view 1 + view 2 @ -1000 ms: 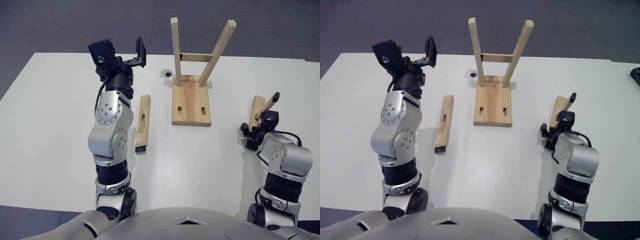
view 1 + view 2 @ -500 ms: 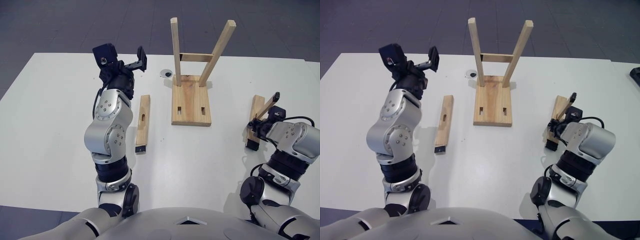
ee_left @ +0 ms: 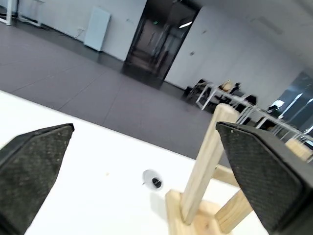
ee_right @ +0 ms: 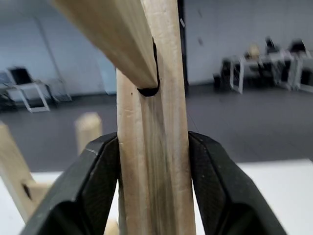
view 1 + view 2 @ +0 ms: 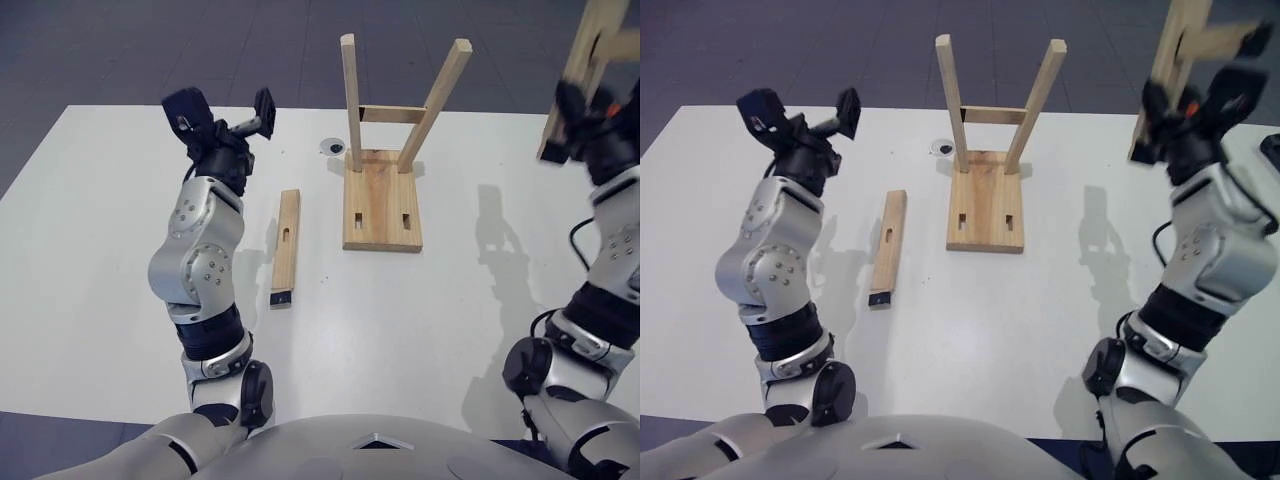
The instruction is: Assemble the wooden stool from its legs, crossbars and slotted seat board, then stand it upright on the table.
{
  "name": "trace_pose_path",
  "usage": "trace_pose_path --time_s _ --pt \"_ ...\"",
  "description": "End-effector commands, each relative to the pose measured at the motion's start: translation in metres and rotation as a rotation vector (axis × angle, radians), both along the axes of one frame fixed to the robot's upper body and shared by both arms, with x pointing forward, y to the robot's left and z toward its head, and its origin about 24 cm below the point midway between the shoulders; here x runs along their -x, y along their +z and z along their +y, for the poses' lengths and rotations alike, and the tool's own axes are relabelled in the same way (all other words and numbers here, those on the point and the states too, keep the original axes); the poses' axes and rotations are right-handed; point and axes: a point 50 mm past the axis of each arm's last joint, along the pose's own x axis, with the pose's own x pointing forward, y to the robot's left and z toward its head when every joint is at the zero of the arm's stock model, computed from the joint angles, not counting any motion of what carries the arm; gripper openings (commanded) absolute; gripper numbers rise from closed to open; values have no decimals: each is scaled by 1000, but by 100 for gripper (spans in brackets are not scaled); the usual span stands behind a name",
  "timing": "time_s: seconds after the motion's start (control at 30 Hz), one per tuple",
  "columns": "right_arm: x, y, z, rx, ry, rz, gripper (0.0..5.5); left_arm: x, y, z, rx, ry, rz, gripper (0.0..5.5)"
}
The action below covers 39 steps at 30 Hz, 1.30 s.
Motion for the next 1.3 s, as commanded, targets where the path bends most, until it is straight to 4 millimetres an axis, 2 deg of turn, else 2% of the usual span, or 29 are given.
trace_pose_path --time_s 0.03,0.1,0.17,0.33,0.43,0.6,0.73,0.83,0.9,0.97,1.2,1.3 --pt "6 24 38 119 323 -172 211 38 76 -25 263 -498 -460 540" --pt "8 22 49 146 411 -183 211 52 98 -38 306 -695 -557 540" --pt "10 15 58 163 467 -171 211 57 109 -48 307 -800 -580 540" --pt "23 -12 77 216 594 -109 211 55 114 -69 292 -919 -520 540" --pt "30 -21 86 224 638 -88 211 49 116 -72 308 -922 -486 540" --pt "39 -29 93 231 663 -77 211 16 108 -59 264 -759 -335 540" --pt "40 -28 95 231 666 -83 207 0 100 -49 212 -672 -233 540" --pt "40 -29 95 228 652 -80 207 -2 100 -46 195 -665 -220 540" --pt "38 -30 95 236 635 -75 207 4 91 -56 192 -674 -221 540" --pt "37 -32 95 237 623 -72 207 8 88 -55 205 -657 -232 540" --pt "35 -30 92 230 585 -100 207 2 74 -14 387 -435 -135 540" --pt "37 -29 92 229 589 -110 207 3 73 -9 450 -443 -114 540"
